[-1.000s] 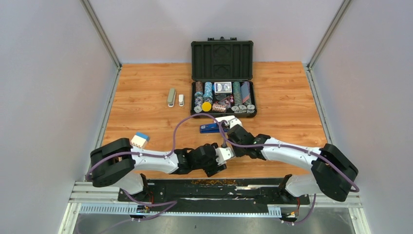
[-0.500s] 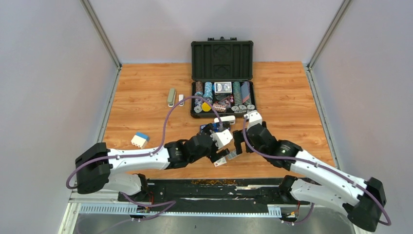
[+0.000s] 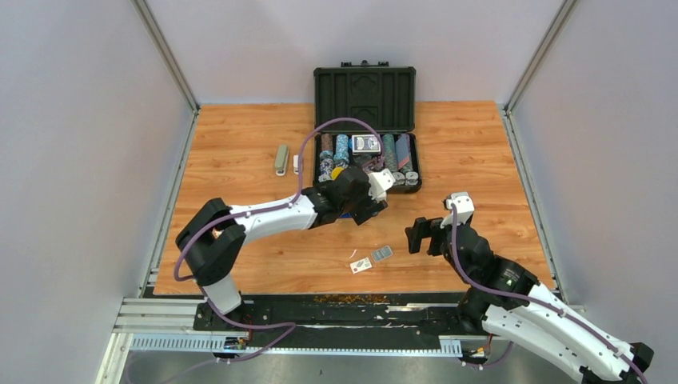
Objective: Load the staples into the stapler
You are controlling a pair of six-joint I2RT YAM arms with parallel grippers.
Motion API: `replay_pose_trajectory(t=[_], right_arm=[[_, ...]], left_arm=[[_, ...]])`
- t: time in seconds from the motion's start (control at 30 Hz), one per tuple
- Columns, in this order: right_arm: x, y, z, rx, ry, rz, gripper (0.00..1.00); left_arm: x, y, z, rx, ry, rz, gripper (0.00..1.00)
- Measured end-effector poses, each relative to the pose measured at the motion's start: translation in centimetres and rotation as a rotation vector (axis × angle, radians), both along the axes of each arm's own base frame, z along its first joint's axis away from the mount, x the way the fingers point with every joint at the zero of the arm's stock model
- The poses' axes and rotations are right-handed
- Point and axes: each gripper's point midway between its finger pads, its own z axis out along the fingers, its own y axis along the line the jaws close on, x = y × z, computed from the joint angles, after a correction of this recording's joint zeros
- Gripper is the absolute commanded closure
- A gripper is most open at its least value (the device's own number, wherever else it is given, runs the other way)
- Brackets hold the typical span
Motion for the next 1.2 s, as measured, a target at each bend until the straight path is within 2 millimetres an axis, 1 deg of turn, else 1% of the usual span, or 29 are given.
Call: replay_pose_trajectory(t=[0.07,0.17,0.37,0.5,0.63,0.73,0.97,1.2], right_arm=[[0.0,-0.3,-0.4,-0.005,-0.001,-0.007,0.0],[0.0,-0.3,-0.7,-0.009,0.0,-0.011,0.0],[0.2,-0.2,-1.2,-0.035,0.015,-0.011,0.0],[0.2,-0.1,-1.7,-0.059,0.027,-0.009,0.0],[0.3,-0.1,-1.8,-0.066,0.028,-0.007,0.0],[0.3,-0.1,-1.8,-0.071,0.028,-0.005,0.0],[0.4,-0.1,-1.9,-0.078,0.031,-0.005,0.0],[0.4,-0.1,-1.9,-0.078,0.031,-0.004,0.0]], left_arm=[[0.5,-0.5,-0.9,0.03,0.023,-0.029,0.0],[0.5,-1.4,-2.2,0.064,0.057,-0.078,0.01],[1.1,-3.0,-4.1,0.123,0.094,-0.139,0.04],[1.2,-2.9,-5.2,0.165,0.103,-0.156,0.06],[1.1,-2.4,-6.4,0.211,0.119,-0.165,0.15],[1.4,-2.5,-6.4,0.225,0.124,-0.168,0.23],[0.8,-2.4,-5.8,0.223,0.155,-0.183,0.44],[-0.9,-1.5,-5.2,0.202,0.204,-0.188,0.56]])
